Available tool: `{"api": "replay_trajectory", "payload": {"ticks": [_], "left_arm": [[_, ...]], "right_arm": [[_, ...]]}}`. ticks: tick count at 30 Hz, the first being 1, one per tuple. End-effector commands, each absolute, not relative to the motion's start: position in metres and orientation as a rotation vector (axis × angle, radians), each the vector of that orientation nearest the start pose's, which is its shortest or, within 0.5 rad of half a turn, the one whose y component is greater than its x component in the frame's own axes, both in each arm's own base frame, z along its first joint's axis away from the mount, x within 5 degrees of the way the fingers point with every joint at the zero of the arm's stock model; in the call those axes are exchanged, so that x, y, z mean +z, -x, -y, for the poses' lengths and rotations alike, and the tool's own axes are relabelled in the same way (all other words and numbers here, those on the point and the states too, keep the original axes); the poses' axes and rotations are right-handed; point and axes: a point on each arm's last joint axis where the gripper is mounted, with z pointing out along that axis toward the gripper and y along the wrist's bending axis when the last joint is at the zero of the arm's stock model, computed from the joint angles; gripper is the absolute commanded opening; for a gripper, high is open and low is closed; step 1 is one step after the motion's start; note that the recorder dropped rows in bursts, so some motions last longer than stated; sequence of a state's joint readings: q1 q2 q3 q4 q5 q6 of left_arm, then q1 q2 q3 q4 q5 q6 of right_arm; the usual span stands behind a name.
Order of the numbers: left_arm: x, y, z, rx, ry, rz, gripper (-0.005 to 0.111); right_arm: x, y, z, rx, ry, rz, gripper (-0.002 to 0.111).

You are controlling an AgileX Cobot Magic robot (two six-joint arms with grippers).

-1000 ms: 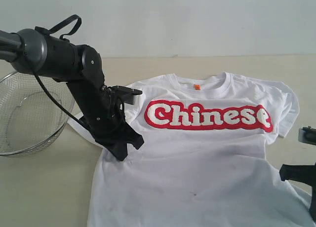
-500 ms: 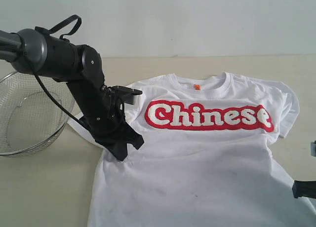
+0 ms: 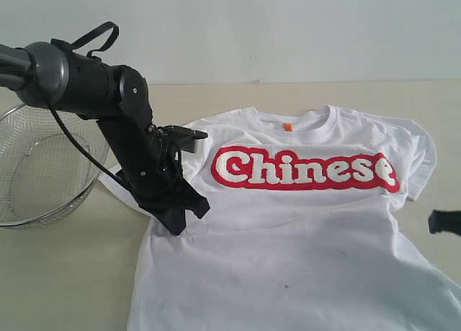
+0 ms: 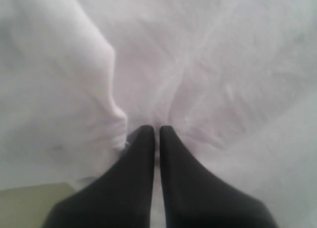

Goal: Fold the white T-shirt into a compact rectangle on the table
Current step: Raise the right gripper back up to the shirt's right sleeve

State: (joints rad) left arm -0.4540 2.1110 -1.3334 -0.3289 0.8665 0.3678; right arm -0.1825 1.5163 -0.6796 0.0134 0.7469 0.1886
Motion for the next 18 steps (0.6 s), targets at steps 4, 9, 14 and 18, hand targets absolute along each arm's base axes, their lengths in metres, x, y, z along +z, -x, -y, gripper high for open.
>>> {"api": "replay_trajectory", "payload": {"ticks": [4, 9, 14, 18], "left_arm": [[0.118, -0.341, 0.19, -0.396, -0.937, -2.959, 0.005], [0.118, -0.34, 0.19, -0.404, -0.942, -2.975, 0.005], [0.118, -0.339, 0.19, -0.406, -0.945, -2.98, 0.005], [0.118, -0.339, 0.19, -0.406, -0.94, -2.983, 0.005]], "right_arm": [[0.167, -0.306, 0.055, 0.041, -0.5, -2.907, 0.0], [0.16, -0.359, 0.066, 0.032, -0.452, -2.928, 0.0], [0.16, -0.403, 0.074, 0.042, -0.452, -2.902, 0.0], [0.156, -0.419, 0.077, 0.041, -0.428, -2.938, 0.0]]}}
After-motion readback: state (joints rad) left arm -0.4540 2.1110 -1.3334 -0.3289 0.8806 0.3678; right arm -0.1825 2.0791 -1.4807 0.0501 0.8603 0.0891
